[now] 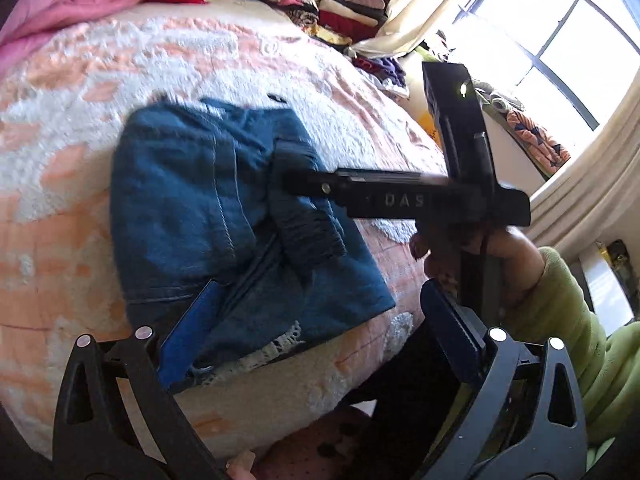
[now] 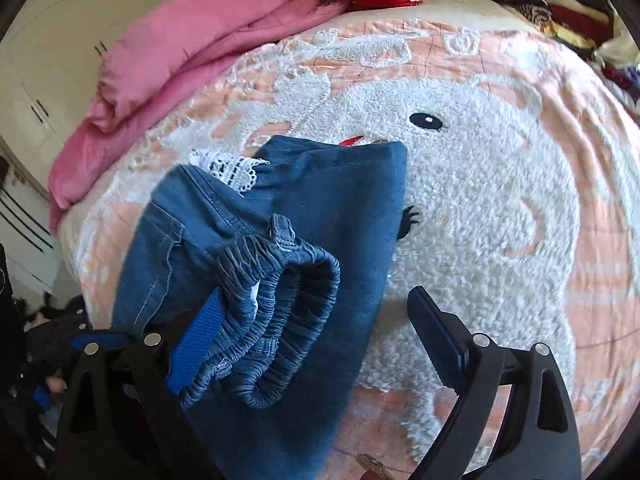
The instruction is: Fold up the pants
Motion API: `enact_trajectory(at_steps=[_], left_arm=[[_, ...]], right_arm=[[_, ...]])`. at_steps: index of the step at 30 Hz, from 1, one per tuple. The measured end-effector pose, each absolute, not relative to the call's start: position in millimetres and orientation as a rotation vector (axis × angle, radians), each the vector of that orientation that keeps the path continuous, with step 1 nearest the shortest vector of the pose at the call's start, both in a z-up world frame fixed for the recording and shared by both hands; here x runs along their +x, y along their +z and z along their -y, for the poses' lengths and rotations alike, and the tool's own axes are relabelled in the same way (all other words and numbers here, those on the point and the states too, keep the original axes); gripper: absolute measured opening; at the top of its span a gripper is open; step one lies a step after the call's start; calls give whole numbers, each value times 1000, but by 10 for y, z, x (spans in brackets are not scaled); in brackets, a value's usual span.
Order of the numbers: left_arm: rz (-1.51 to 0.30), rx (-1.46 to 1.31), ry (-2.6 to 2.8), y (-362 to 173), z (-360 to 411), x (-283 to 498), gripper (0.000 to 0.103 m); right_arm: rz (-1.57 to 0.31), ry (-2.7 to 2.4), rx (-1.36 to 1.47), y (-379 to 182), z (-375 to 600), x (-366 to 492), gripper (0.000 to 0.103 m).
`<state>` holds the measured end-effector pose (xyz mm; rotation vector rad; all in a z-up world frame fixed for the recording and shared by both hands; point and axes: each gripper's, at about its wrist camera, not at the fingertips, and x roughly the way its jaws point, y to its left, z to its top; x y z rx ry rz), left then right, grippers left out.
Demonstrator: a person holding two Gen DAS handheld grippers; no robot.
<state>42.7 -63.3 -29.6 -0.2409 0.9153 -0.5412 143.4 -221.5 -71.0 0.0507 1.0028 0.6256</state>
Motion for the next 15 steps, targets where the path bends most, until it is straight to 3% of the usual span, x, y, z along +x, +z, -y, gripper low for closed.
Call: enact_trajectory(at_steps=[15], left_arm=[[-868,-131,-353,-111,303,688,93]], right_arm=[[-897,606,85,-363,2475,1269,91]])
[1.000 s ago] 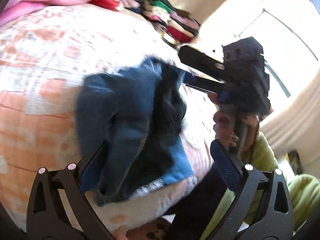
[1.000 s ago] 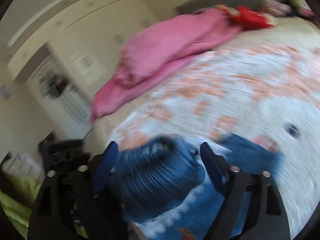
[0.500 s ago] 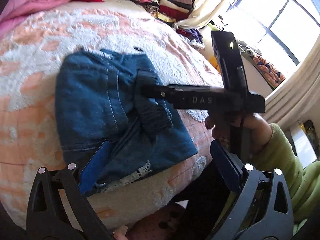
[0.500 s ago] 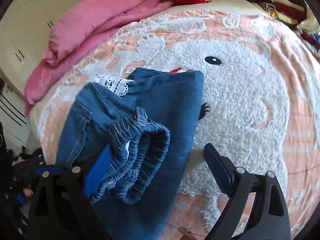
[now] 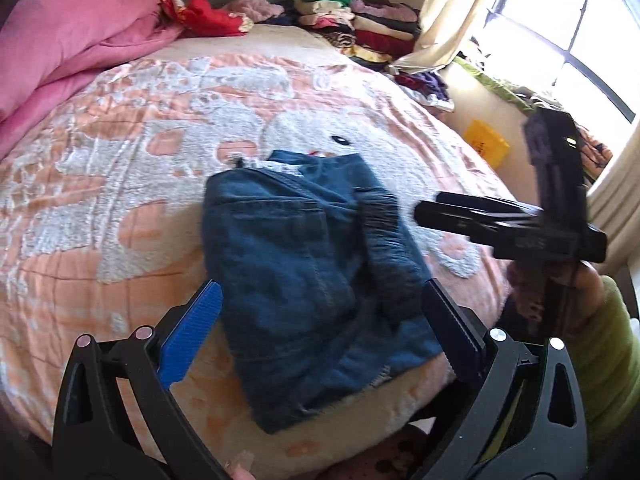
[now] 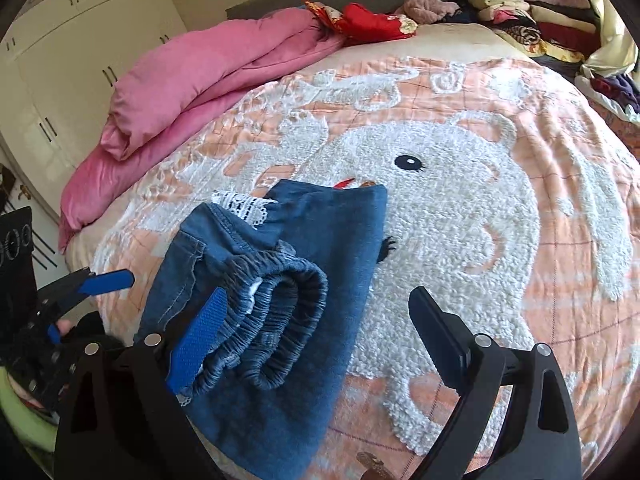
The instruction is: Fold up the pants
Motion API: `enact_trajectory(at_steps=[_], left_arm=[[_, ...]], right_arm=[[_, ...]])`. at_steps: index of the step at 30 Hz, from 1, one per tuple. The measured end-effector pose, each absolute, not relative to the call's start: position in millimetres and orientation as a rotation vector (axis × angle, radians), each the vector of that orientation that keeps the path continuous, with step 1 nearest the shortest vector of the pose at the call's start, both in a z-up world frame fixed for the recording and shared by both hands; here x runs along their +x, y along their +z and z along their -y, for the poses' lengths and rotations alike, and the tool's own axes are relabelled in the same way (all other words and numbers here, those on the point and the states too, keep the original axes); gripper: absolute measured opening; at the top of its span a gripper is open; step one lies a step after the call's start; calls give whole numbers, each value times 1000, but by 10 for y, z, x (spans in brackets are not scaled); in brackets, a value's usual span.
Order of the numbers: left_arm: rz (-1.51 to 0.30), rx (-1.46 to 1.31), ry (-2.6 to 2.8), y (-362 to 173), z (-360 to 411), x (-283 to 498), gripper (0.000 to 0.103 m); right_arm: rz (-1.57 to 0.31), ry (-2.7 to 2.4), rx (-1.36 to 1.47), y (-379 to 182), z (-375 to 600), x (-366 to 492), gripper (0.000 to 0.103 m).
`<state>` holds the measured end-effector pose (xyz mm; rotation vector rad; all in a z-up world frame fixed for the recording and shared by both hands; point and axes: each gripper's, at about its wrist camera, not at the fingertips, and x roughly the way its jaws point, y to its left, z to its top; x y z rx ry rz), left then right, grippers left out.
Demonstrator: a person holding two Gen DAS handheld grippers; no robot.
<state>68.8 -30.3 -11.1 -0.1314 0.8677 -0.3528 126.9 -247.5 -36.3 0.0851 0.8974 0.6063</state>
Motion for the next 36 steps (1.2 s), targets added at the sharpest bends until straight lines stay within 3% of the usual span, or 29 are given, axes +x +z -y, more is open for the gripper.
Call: enact_trajectory(at_steps=[5,10,22,27,29,32,33,36], left_arm=[[-899,-138,-307,-214,210,847,93],[-920,-151,-269,-341,121,987,93],[-960,-110,-240,-650,120,1165,93],[-927,-122,-245,-480,109,1061,93],[-908,-115,-243,-394,121,1002,93],[-873,-107,-229,-247,124,887,93],[-860,-106,-220,-189,118,837,93],[-832,-107,-205,-55,87,724,93]], right_arm=[[-912,580,82,-426,2520,1296,91],[-947,586,67,-536,2470,1341,80],[-1002,575,19,-819,2319,1382,79],[-936,552,26,-596,2387,1273,81],[-898,538,23,-470,2417,1213,89],[-838,526,30,-272,2460,1086,90],[-813,519,28,-191,2474,1019,98],[-762,510,22,-33,2492,891,98]])
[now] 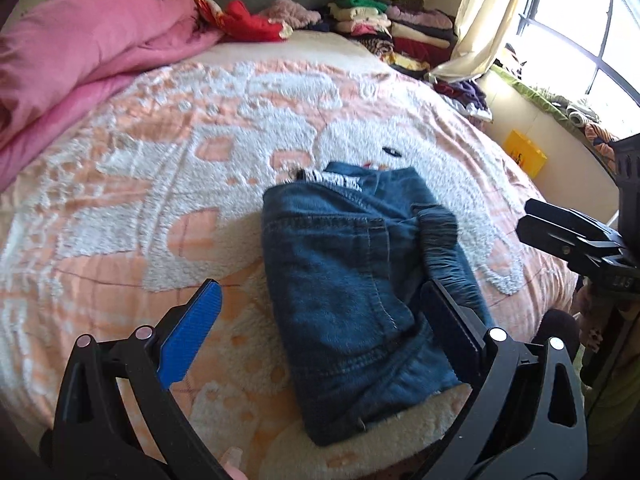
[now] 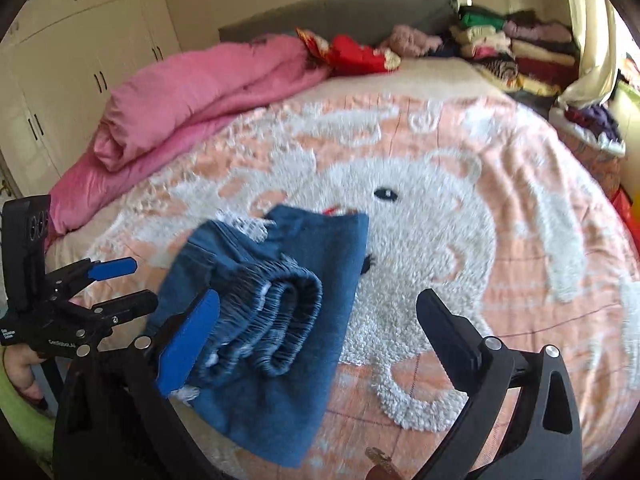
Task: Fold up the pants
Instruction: 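Pull both grippers back from the folded pants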
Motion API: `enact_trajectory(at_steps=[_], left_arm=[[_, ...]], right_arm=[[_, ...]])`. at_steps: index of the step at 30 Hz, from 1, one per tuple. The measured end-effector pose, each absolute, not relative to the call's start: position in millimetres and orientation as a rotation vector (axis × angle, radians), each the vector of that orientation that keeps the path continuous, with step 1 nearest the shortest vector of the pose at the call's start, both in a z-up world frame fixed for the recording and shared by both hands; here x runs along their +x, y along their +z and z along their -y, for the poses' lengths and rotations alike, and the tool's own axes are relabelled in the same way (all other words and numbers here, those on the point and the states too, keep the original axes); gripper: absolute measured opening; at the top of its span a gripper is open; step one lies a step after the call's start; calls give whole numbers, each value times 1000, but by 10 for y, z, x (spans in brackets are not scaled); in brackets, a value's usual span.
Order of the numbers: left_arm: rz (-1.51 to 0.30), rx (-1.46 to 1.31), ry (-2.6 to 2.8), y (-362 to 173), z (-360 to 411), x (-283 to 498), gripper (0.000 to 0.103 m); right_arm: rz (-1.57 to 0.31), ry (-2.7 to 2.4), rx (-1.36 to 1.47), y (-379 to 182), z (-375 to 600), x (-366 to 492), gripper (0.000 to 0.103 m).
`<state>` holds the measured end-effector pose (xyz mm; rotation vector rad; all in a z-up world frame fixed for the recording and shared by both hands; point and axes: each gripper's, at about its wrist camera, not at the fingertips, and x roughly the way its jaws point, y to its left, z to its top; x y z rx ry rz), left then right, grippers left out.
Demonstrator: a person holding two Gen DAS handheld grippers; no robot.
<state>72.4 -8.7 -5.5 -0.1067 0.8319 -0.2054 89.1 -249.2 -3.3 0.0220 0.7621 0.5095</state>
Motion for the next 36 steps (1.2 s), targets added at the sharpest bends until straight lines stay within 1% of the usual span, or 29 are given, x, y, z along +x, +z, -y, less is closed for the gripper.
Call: enact_trajectory(at_steps=[8,18,26,36], left_arm=[[-772,-115,-182,192,26,518,93],[-727,-117,-161,365,3,367,93],[-694,-108,-153,433,18,226,93],[-703,-91,-159,312,93,-19,93]], right_arm=[[-675,488,23,230,2558,617,98],[-631,475,-5,352,2546,414,98],[-580,443,-31,410,2511,261,98],[-602,439,-37,304,2548,39,98]])
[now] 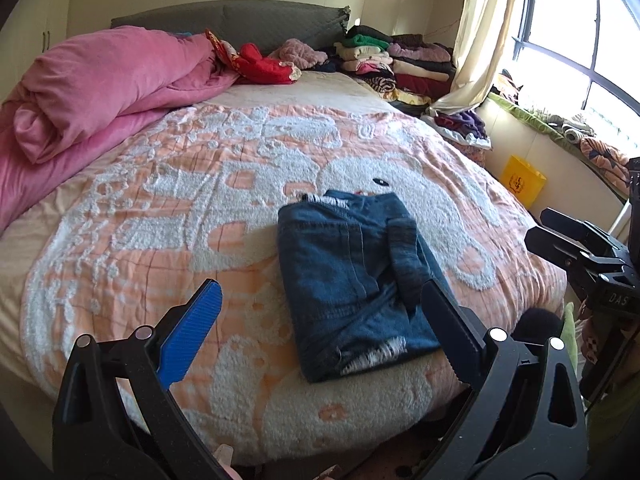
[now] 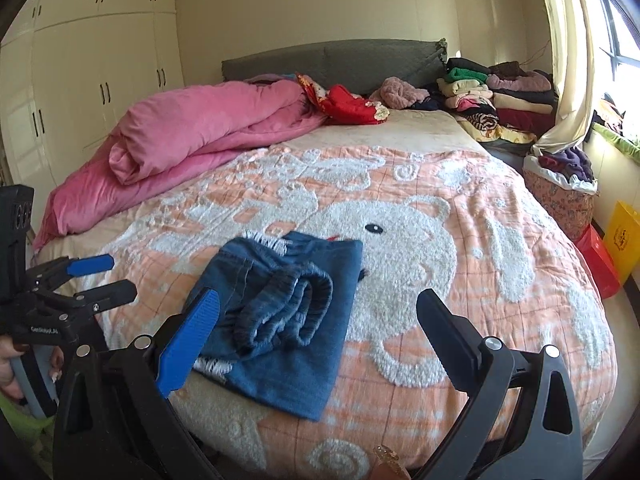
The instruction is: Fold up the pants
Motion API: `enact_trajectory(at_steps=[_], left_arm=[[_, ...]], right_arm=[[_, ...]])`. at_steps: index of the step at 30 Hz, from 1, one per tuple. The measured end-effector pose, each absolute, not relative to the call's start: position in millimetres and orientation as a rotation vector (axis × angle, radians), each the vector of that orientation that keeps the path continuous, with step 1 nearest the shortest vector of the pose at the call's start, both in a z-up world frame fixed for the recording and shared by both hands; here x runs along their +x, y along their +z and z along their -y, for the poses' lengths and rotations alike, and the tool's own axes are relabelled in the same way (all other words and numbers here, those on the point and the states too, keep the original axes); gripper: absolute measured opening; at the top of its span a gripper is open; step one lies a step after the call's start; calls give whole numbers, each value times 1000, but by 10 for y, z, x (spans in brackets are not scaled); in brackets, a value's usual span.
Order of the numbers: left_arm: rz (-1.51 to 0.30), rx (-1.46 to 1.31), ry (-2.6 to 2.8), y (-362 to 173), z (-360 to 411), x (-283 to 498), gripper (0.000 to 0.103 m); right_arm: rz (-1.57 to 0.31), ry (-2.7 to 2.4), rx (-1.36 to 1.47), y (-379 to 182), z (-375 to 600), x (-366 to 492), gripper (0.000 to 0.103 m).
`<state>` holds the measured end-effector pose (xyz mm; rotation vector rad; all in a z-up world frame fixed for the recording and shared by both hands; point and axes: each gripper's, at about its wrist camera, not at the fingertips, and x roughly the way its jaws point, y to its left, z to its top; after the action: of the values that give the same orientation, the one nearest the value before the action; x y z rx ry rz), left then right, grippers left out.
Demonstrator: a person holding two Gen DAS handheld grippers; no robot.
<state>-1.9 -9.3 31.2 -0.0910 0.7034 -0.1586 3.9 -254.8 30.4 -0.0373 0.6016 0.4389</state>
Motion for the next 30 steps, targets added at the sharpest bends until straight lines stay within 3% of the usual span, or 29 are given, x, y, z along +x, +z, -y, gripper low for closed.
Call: enact_trajectory(at_steps=[15,30], left_arm=[[-821,-113,-159,-66,113,-152,93],[-823,-122,-157,-70,118,-169,93]], right_arm=[[-801,356,-16,-208,2642,-97,98],[-759,349,-9,-103,2713,-118,98]])
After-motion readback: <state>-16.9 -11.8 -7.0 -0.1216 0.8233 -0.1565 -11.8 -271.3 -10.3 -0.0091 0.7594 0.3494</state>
